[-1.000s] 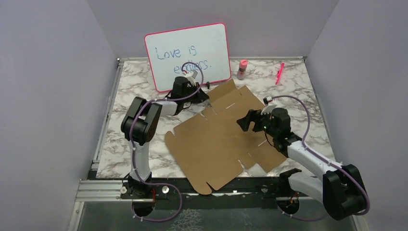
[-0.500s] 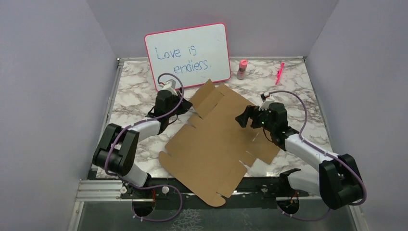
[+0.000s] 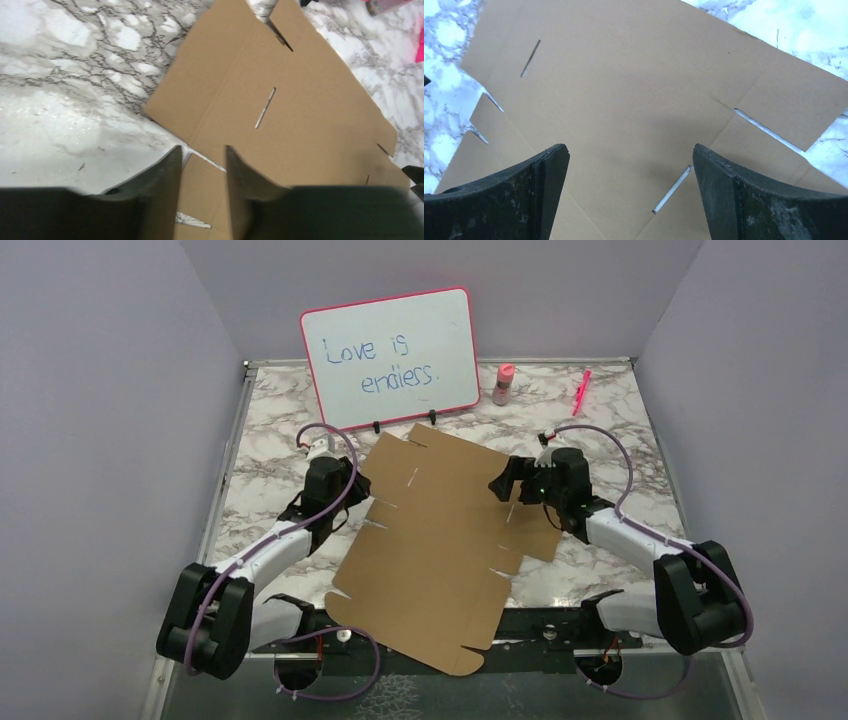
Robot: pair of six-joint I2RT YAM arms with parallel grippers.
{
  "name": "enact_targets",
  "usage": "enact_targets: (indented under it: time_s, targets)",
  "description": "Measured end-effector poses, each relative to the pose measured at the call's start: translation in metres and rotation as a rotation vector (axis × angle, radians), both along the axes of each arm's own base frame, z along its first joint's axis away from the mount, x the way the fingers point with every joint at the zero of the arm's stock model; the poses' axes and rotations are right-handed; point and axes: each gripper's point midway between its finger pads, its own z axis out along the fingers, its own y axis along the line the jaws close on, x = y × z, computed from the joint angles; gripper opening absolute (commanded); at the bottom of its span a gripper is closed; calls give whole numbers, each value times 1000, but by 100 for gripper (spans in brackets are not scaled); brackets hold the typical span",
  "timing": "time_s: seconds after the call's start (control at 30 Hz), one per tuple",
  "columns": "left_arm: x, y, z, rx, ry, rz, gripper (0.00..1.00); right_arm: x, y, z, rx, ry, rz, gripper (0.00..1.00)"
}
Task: Fold the paper box
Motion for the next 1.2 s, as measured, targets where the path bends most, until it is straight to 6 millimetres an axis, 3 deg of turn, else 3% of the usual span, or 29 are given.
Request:
enact_targets:
  time_s: [0.13,0.33,0.53,0.73,1.03,1.2]
  targets:
    - [-8,9,-4,38,26,17,75,-1,-3,-17,-17,57,-23,100]
    - [-18,14,-5,75,49,4,86,0,-11,-37,-54,109,-69,100]
    - [-29,6,-17,64,105,-62,88,8,-15,-49,-79,137,-109,100]
    - [-58,-7,-54,30,220,-158,88,29,-13,-53,-85,129,-133,100]
    - [-74,-39,-49,-69,202,-294,87,60,-4,-51,-65,78,-141,100]
    - [-103,-60,-47,-139,226,-390,87,66,0,-50,-50,62,-131,100]
